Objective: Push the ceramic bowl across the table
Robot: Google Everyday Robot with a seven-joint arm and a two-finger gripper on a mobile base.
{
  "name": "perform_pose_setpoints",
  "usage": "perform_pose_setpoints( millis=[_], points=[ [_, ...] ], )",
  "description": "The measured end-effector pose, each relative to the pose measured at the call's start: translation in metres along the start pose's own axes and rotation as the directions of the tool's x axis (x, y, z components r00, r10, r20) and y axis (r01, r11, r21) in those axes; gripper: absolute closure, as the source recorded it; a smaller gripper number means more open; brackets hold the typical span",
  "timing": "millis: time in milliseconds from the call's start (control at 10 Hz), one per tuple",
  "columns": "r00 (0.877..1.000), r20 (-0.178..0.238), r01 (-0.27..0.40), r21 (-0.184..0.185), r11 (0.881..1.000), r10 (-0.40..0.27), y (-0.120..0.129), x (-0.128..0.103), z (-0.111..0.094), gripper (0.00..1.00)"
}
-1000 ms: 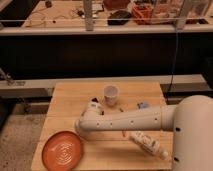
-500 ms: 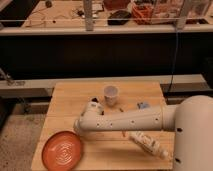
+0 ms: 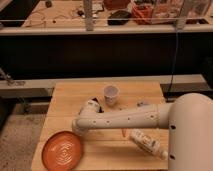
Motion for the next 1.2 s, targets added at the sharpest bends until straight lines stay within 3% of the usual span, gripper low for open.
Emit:
perform_pose_setpoints(
  millis=[300, 500, 1200],
  points=[
    [0.999, -0.035, -0.041, -0.044, 0.998, 0.039, 0.002, -0.009, 0.000, 1.00],
    [0.998, -0.054, -0.048, -0.053, 0.997, 0.045, 0.003, -0.016, -0.001, 1.00],
    [0.999, -0.036, -0.015, -0.081, 0.997, 0.013, 0.002, -0.035, 0.002, 1.00]
  ],
)
